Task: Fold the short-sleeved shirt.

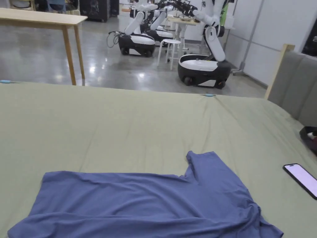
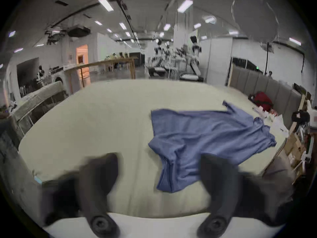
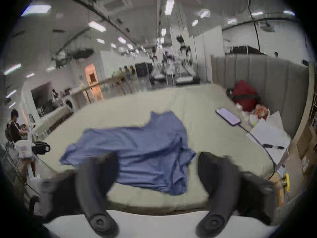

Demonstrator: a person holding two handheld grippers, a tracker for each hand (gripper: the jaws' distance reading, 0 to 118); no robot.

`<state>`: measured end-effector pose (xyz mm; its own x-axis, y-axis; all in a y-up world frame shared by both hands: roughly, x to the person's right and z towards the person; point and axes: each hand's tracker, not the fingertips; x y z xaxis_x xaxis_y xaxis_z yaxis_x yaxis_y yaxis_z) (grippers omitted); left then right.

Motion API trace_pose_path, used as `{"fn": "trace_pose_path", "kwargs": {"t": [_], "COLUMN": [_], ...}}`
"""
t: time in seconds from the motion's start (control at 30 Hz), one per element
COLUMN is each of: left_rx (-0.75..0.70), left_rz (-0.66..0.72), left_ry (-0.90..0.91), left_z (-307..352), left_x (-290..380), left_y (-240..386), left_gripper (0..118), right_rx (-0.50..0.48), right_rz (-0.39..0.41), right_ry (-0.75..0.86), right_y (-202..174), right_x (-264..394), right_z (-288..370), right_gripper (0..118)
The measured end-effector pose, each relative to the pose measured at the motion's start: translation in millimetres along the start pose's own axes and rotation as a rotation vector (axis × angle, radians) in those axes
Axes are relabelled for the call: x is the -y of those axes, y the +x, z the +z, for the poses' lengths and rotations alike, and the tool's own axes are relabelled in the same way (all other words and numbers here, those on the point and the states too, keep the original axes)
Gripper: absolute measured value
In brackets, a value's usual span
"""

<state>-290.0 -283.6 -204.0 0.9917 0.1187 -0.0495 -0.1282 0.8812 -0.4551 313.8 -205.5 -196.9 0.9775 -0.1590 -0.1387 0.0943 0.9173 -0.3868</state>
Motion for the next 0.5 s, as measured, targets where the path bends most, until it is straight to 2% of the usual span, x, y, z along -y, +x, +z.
{"fn": "trace_pose_path", "kwargs": {"t": [0.07,0.17,0.27,0.3,0.33,0.37,0.4,0.5], "left_rx": [-0.04,0.057,0.103,0.094,0.098,0.101,0.096,0.145], "left_rz": [0.058,0.042,-0.053,-0.066,-0.092,-0.106,-0.119,-0.186], "left_ry": [0.053,-0.002,0.006,0.008,-0.018,-0.038,-0.068,-0.217], "left_z": [-2.6,-24.1,-65.1,-86.2,-111.9,-131.9,-157.7,-226.4], "left_x": [-2.9,-26.8,-68.1,-79.1,-89.2,-102.4,-111.8,-124.2], "left_y": [-0.6,-1.8,5.7,4.8,3.6,3.3,0.8,-7.4], "left_gripper": [0,0,3,18,65,104,118,117], "right_rx": [0.073,-0.005,-0.004,-0.011,-0.013,-0.018,-0.026,-0.039], "right_rz": [-0.035,-0.059,-0.054,-0.048,-0.044,-0.043,-0.045,-0.054], "right_ry": [0.016,-0.057,-0.055,-0.05,-0.054,-0.058,-0.065,-0.078], "right_y": [-4.1,-3.3,-6.9,-9.0,-10.4,-11.3,-12.0,-7.8], "right_x": [3.5,-0.6,-3.3,-2.1,-2.1,-2.3,-2.7,0.4], "right_z": [1.6,-8.9,-18.1,-16.5,-17.7,-18.9,-20.2,-19.3], "right_gripper": [0,0,0,0,0,0,0,0]}}
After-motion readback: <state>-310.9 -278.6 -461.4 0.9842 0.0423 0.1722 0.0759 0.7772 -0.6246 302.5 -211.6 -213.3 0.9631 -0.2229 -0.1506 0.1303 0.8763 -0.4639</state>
